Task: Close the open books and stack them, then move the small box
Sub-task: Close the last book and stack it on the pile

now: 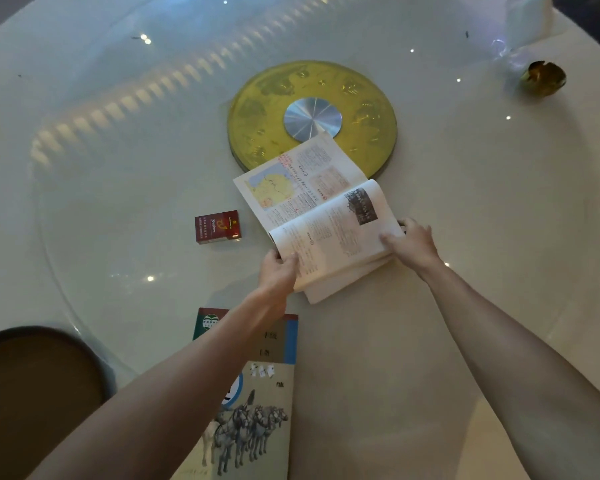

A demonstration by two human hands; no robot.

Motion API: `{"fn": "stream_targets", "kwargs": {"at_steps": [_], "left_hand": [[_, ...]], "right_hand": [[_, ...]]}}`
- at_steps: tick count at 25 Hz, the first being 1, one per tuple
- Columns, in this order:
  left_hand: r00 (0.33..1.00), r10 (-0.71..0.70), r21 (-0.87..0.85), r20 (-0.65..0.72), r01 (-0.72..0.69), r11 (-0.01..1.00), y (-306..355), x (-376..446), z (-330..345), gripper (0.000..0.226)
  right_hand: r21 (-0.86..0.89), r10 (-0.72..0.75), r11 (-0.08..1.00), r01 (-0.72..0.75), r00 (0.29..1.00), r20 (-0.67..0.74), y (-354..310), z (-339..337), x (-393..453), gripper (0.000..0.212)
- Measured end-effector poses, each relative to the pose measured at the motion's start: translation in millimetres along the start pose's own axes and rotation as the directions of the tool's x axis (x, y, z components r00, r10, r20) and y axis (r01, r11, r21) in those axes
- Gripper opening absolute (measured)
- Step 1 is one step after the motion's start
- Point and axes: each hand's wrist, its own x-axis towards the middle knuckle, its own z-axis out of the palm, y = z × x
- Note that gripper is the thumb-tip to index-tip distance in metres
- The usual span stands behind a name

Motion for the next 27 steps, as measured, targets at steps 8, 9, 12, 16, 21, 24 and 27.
{"fn": "stream_targets", "kwargs": {"at_steps": [8,9,12,16,21,24,27], "left_hand": [[0.946,-0.076,-0.176,0.315,0.137,0.975,-6.4,-62.8,-1.4,0.048],[0.934,-0.093,-0.139,0.345,0.148,0.979,-10.0,-70.0,-4.2,0.046],[0.890,-0.142,-0.032,0.433,0.172,0.984,-21.6,-92.1,-15.1,0.036],[0.842,-0.182,0.023,0.507,0.198,0.980,-39.8,-113.2,-26.9,0.040],[0.851,-0.247,0.041,0.463,0.258,0.965,-59.0,-131.3,-34.0,0.037],[0.928,-0.219,-0.008,0.302,0.232,0.973,-60.4,-132.4,-33.5,0.033],[0.940,-0.159,-0.249,0.302,0.239,0.939,-54.0,-125.8,-23.8,0.033]], "right_hand": [[0.382,0.223,0.906,-0.184,0.973,-0.060,66.9,-23.1,-59.8,0.064],[0.491,0.266,0.846,-0.209,0.963,-0.048,70.8,-27.7,-72.2,0.060],[0.587,0.306,0.753,-0.298,0.948,0.089,90.1,-38.9,-112.4,0.041],[0.635,0.300,0.691,-0.347,0.936,0.185,109.2,-56.4,-174.5,0.025],[0.651,0.278,0.687,-0.321,0.945,0.173,130.5,-68.5,-229.9,0.018],[0.683,0.234,0.663,-0.306,0.952,0.199,135.5,-75.9,-245.3,0.011],[0.739,0.203,0.594,-0.318,0.948,0.244,133.7,-73.6,-237.4,0.033]]}}
